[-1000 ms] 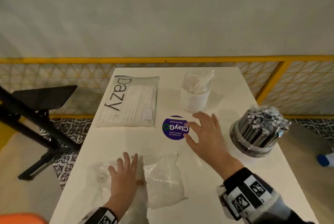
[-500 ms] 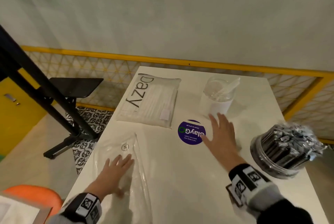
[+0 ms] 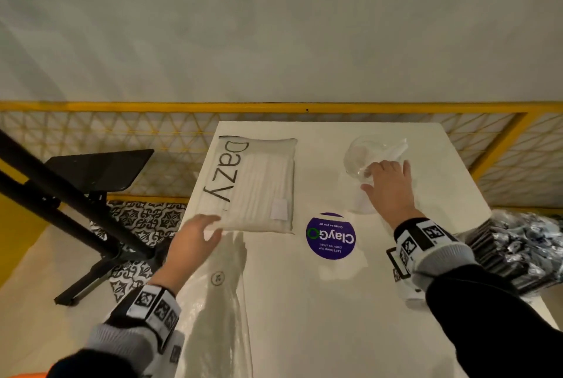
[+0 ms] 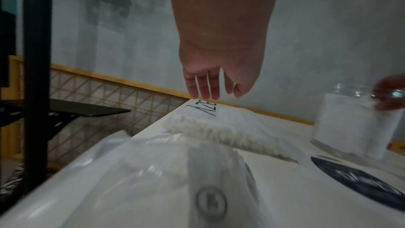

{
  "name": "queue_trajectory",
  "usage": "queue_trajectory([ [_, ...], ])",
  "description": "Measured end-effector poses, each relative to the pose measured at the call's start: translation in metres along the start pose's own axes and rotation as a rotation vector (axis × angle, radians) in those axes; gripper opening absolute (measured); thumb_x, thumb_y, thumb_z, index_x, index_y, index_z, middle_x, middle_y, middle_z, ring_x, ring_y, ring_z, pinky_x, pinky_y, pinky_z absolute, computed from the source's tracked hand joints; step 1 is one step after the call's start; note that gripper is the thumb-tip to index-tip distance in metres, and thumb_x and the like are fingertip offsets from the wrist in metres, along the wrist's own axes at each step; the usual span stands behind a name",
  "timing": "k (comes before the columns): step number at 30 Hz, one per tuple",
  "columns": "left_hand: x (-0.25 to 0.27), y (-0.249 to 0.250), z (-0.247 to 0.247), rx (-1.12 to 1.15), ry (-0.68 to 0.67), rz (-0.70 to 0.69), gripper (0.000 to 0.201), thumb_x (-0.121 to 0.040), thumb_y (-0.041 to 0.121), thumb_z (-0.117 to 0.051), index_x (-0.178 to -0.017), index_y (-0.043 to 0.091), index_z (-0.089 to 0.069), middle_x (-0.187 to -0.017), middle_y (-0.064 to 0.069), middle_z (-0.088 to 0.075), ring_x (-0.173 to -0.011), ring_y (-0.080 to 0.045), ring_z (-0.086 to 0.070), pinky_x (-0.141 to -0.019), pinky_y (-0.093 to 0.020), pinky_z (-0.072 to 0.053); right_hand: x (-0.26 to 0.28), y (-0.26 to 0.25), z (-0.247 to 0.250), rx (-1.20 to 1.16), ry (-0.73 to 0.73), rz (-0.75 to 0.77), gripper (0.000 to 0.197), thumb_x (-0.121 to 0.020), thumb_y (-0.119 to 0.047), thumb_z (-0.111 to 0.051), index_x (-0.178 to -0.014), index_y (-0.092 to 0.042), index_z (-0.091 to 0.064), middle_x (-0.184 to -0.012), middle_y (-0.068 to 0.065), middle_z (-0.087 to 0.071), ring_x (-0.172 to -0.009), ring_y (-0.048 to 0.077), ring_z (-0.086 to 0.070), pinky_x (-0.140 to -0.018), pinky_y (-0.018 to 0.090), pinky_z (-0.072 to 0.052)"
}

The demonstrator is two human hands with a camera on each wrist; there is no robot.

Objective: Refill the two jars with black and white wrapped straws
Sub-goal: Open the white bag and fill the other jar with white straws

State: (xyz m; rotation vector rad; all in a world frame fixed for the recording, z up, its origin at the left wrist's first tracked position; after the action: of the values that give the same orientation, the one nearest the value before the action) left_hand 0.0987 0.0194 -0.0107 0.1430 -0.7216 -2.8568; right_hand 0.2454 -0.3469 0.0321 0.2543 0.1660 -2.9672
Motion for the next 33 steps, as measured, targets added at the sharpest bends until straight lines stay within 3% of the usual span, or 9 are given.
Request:
queue_trajectory([
  [4, -0.074, -0.028, -0.006, 0.041, 0.013, 0.266, 0.069, -0.081, 0.046, -0.067, -0.134, 0.008, -0.045, -0.129, -0.017, -0.05, -0.122, -0.033, -0.046, -0.101, -0.046, -0.042, 0.019, -0.006, 0.022, -0.1, 0.02, -0.004, 0.013, -0.085, -0.019, -0.066, -0.098, -0.014, -0.065, -0.092, 0.004, -0.072, -0.091, 0.027, -0.062, -0.109, 0.047, -0.024],
  [8, -0.115, -0.057, -0.033, 0.026, -0.088, 0.537, 0.097, -0.067, 0.057, -0.075, -0.135, 0.001, -0.034, -0.133, -0.022, -0.042, -0.124, -0.038, -0.04, -0.102, -0.051, -0.038, 0.071, -0.016, 0.05, -0.117, 0.086, 0.042, 0.018, -0.075, -0.014, -0.076, -0.089, -0.015, -0.064, -0.077, 0.002, -0.069, -0.077, 0.028, -0.063, -0.101, 0.053, -0.036],
  [12, -0.134, -0.085, -0.061, 0.126, -0.173, 0.672, 0.097, -0.052, 0.05, -0.087, -0.125, 0.0, -0.048, -0.125, -0.021, -0.055, -0.113, -0.039, -0.053, -0.096, -0.05, -0.047, 0.12, -0.017, 0.046, -0.092, 0.005, 0.034, 0.023, -0.071, -0.013, -0.079, -0.088, -0.017, -0.065, -0.077, -0.002, -0.068, -0.078, 0.024, -0.064, -0.101, 0.056, -0.038],
  [16, -0.146, -0.093, -0.074, 0.423, -0.326, 0.63, 0.071, -0.052, 0.033, -0.09, -0.111, 0.006, -0.061, -0.111, -0.014, -0.065, -0.1, -0.034, -0.06, -0.093, -0.048, -0.05, 0.151, -0.016, 0.033, -0.015, -0.034, 0.007, 0.029, -0.064, -0.014, -0.084, -0.086, -0.021, -0.066, -0.072, -0.006, -0.065, -0.074, 0.022, -0.064, -0.1, 0.052, -0.04],
  [21, -0.148, -0.054, -0.054, 0.402, -0.195, 0.372, 0.061, -0.061, 0.016, -0.085, -0.114, 0.005, -0.056, -0.115, -0.016, -0.063, -0.102, -0.035, -0.059, -0.087, -0.046, -0.051, 0.162, -0.011, 0.036, -0.012, 0.005, -0.044, 0.043, -0.062, -0.015, -0.085, -0.101, -0.016, -0.067, -0.086, 0.002, -0.068, -0.085, 0.028, -0.065, -0.101, 0.055, -0.039],
  [25, -0.132, 0.002, -0.012, 0.359, -0.049, 0.112, 0.046, -0.07, 0.014, -0.08, -0.107, 0.009, -0.053, -0.099, -0.01, -0.06, -0.089, -0.028, -0.056, -0.076, -0.039, -0.048, 0.16, -0.017, 0.049, -0.082, 0.076, -0.046, 0.038, -0.077, -0.026, -0.073, -0.112, -0.016, -0.062, -0.102, 0.007, -0.064, -0.097, 0.031, -0.061, -0.101, 0.055, -0.036],
  [27, -0.113, 0.031, 0.011, 0.38, -0.007, -0.006, 0.045, -0.071, 0.015, -0.08, -0.107, 0.009, -0.053, -0.096, -0.006, -0.06, -0.085, -0.025, -0.056, -0.072, -0.039, -0.048, 0.155, -0.022, 0.063, -0.179, 0.12, -0.037, 0.038, -0.082, -0.033, -0.062, -0.117, -0.017, -0.059, -0.109, 0.008, -0.061, -0.101, 0.03, -0.059, -0.097, 0.051, -0.042],
  [29, -0.088, 0.052, 0.031, 0.416, 0.011, -0.089, 0.044, -0.07, 0.017, -0.082, -0.104, 0.011, -0.055, -0.093, -0.004, -0.064, -0.083, -0.025, -0.06, -0.07, -0.042, -0.053, 0.149, -0.029, 0.083, -0.35, 0.173, -0.021, 0.044, -0.084, -0.029, -0.067, -0.125, -0.017, -0.054, -0.117, 0.007, -0.056, -0.108, 0.024, -0.053, -0.093, 0.041, -0.047],
  [33, -0.026, 0.08, 0.061, 0.576, 0.016, -0.123, 0.042, -0.068, 0.014, -0.083, -0.098, 0.026, -0.058, -0.092, 0.004, -0.068, -0.087, -0.014, -0.065, -0.072, -0.035, -0.055, 0.135, -0.026, 0.114, -0.786, 0.197, -0.172, 0.089, -0.074, -0.047, -0.07, -0.147, -0.02, -0.025, -0.134, -0.003, -0.042, -0.122, 0.007, -0.043, -0.099, 0.025, -0.036],
])
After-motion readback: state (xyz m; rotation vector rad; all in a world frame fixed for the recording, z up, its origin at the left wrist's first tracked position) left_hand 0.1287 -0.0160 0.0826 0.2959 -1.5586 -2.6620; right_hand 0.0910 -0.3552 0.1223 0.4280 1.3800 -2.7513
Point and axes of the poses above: each hand's wrist, its own x-axis away from the middle knuckle, its own z-axis out of the back of the hand, y = z × x, the point moved 7 cm from there along -x, towards the middle knuckle
